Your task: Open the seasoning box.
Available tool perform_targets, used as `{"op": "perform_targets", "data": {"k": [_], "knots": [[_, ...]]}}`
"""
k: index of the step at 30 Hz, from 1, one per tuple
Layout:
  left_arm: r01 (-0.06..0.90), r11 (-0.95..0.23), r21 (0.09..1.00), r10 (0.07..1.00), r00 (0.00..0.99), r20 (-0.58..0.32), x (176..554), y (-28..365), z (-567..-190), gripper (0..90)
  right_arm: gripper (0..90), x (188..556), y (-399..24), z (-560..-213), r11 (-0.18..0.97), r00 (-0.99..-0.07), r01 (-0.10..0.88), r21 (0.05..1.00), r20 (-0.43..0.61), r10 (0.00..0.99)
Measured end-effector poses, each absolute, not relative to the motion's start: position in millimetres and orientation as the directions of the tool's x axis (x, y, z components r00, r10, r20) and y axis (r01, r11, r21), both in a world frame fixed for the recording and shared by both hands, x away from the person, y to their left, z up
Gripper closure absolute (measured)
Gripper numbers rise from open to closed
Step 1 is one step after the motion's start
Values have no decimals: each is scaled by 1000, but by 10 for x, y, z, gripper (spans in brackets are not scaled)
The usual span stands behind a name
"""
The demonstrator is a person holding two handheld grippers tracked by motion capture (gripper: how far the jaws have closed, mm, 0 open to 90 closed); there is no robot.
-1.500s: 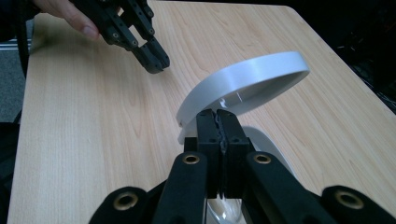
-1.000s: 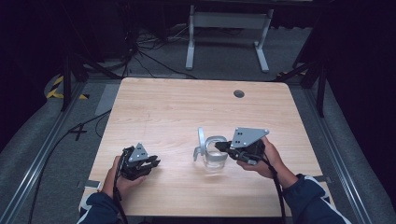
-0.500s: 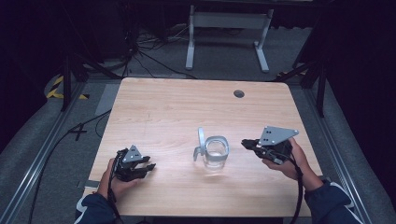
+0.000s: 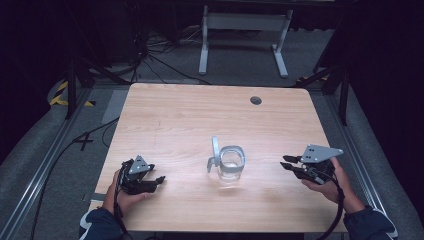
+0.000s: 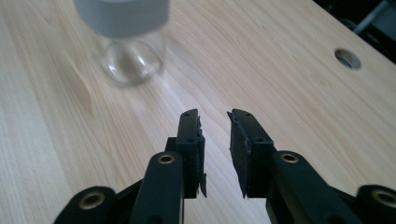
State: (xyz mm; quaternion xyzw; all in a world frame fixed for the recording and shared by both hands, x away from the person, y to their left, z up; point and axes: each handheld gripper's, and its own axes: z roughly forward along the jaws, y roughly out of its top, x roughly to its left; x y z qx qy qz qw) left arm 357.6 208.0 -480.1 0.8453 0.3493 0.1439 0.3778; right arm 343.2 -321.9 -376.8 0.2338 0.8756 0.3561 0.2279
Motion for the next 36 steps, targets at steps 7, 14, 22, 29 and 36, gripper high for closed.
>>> {"op": "perform_targets", "data": {"k": [7, 14, 22, 29, 36], "knots": [[484, -467, 740, 704, 710, -20, 3576, 2078, -4802, 360, 656, 3391, -3557, -3954, 587, -756, 305, 750, -184, 628], [485, -468, 739, 705, 709, -18, 3581, 2080, -4802, 345, 482, 3313, -3808, -4199, 554, -718, 361, 750, -156, 679], [477, -481, 735, 692, 722, -16, 3587, 2073, -4802, 294, 356, 3238, -4031, -4441, 494, -655, 447, 746, -103, 748], [473, -490, 732, 687, 727, -10, 3594, 2075, -4800, 283, 284, 3185, -4172, -4623, 462, -623, 503, 730, -65, 780], [474, -497, 727, 681, 732, -11, 3597, 2078, -4794, 280, 256, 3190, -4207, -4667, 430, -619, 505, 749, -33, 785]]}}
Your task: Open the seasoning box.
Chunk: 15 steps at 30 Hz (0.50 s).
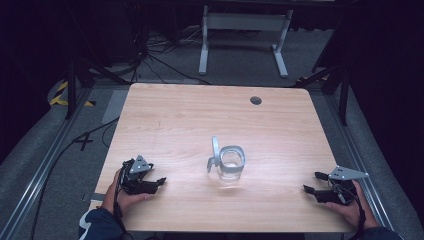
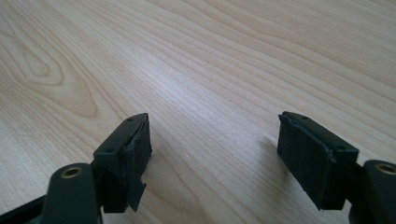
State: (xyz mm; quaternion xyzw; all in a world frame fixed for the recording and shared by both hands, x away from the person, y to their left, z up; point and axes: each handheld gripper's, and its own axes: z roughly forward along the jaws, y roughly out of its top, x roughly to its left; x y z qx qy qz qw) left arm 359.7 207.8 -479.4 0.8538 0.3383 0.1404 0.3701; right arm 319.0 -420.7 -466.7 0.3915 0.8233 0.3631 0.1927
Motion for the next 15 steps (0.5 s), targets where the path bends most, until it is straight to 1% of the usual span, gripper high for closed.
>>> {"op": "perform_targets", "data": {"k": [2, 15], "knots": [[486, -492, 723, 686, 727, -22, 3590, 2072, -4794, 276, 255, 3190, -4205, -4667, 428, -619, 506, 749, -31, 785], [485, -487, 726, 691, 722, -18, 3601, 2060, -4800, 255, 243, 3198, -4197, -4667, 433, -620, 505, 747, -35, 784]]}}
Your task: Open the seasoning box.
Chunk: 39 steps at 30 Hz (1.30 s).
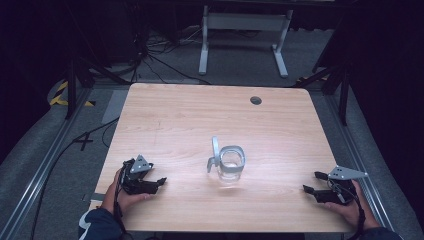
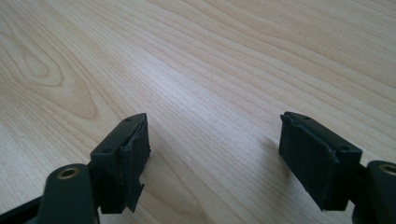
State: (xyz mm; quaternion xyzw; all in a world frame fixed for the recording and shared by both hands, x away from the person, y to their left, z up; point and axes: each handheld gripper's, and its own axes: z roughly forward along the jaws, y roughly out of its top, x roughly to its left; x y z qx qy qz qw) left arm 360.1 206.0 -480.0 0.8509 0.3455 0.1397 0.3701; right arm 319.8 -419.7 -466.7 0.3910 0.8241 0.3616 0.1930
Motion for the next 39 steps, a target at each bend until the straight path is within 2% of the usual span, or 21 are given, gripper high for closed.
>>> {"op": "perform_targets", "data": {"k": [39], "knots": [[489, -482, 727, 695, 718, -23, 3618, 2047, -4805, 230, 236, 3203, -4200, -4668, 437, -626, 502, 746, -35, 779]]}}
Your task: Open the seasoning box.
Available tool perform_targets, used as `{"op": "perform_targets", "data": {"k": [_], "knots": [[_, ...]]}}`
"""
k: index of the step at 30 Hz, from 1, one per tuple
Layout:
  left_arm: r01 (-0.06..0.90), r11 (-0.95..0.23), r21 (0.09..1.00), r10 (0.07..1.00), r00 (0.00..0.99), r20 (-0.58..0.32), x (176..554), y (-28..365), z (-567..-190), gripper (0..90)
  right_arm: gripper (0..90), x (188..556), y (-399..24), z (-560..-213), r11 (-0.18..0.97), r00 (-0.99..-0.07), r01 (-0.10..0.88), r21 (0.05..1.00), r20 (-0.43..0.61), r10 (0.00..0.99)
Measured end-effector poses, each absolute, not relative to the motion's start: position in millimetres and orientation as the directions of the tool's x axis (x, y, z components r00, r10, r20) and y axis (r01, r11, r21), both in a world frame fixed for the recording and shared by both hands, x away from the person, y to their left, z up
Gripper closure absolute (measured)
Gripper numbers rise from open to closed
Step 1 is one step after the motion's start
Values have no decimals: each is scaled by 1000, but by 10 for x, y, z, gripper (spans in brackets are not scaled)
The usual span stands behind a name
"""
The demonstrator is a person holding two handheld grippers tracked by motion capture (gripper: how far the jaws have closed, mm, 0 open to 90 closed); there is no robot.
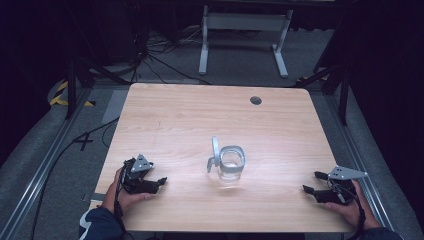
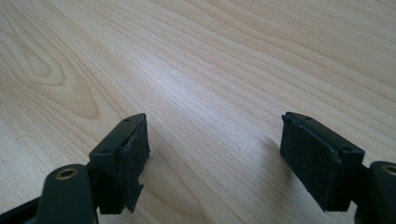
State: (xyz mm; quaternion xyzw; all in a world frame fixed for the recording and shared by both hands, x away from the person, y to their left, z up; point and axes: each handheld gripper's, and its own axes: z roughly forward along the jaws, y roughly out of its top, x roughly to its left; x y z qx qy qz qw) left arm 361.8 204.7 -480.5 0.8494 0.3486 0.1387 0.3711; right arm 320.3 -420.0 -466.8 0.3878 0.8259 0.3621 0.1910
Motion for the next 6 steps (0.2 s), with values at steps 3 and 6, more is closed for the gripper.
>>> {"op": "perform_targets", "data": {"k": [3, 6], "knots": [[489, -482, 727, 695, 719, -23, 3618, 2047, -4804, 230, 236, 3202, -4199, -4668, 437, -626, 503, 746, -34, 779], [488, -482, 728, 695, 719, -22, 3620, 2046, -4805, 229, 235, 3203, -4199, -4668, 437, -626, 502, 746, -34, 779]]}}
